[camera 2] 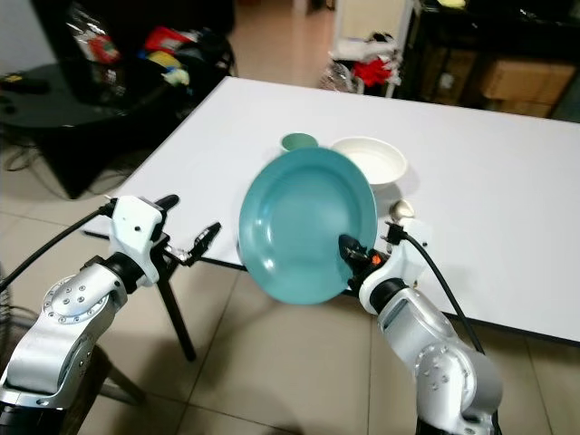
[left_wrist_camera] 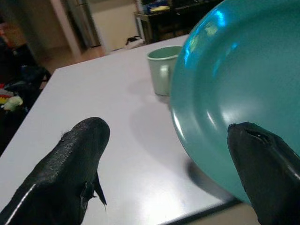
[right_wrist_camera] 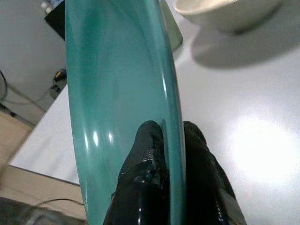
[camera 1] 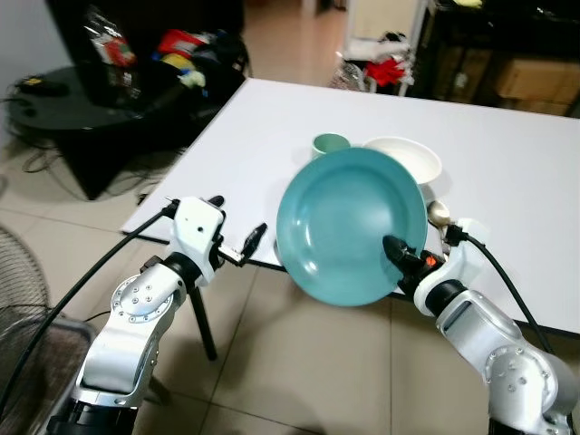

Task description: Setting the table

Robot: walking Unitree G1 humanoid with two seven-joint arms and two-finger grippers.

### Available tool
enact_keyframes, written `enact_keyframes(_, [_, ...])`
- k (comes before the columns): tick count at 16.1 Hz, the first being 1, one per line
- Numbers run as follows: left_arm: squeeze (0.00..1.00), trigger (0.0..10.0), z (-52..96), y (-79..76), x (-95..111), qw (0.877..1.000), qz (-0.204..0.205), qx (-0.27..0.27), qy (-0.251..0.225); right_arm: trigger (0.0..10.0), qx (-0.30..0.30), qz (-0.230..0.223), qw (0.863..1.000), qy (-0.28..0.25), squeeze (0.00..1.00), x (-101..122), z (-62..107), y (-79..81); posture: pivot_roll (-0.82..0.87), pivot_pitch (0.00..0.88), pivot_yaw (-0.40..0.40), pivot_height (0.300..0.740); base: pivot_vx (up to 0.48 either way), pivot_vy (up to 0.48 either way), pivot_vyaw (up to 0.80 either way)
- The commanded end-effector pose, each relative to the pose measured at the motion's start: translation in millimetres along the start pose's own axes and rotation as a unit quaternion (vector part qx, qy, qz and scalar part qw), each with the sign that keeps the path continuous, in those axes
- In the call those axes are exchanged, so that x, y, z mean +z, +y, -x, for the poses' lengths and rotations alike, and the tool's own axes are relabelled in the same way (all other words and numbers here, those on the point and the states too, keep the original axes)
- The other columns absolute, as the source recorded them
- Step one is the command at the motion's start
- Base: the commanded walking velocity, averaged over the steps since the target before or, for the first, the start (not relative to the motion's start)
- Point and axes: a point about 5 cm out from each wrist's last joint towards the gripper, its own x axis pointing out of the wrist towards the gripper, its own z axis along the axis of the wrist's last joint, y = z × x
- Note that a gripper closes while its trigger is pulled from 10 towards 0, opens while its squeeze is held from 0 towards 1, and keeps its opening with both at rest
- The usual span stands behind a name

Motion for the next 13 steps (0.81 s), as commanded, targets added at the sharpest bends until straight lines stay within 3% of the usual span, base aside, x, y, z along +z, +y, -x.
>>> enact_keyframes(1, [0.0, 10.0, -1.2, -5.5, 4.6, 1.0, -0.001, -0.025, -0.005, 10.0, -0.013, -0.035, 0.999, -0.009, 0.0, 8.3, -0.5, -5.1, 0.04, 0.0, 0.021, 0.74, 0.0, 0.0, 0.0])
enact_keyframes(6, [0.0, 10.0, 4.4, -13.4, 8.3, 0.997, 0.0, -0.082, -0.001, 10.0, -0.03, -0.17, 0.985, -0.013, 0.0, 20.4, -12.4, -15.9, 0.04, 0.0, 0.014, 0.74, 0.0, 0.0, 0.0])
enact_keyframes(8, [0.0, 10.0, 8.1, -16.8, 8.1, 0.995, 0.0, -0.101, 0.004, 10.0, -0.039, -0.21, 0.977, 0.022, 0.0, 17.0, -21.7, -19.9, 0.05, 0.0, 0.007, 0.74, 0.0, 0.0, 0.0])
enact_keyframes(13, [0.0, 10.0, 13.2, -23.8, 7.6, 0.992, 0.012, -0.122, 0.01, 10.0, -0.052, -0.298, 0.953, 0.029, 0.0, 17.4, -28.7, -23.8, 0.06, 0.0, 0.002, 0.74, 0.0, 0.0, 0.0])
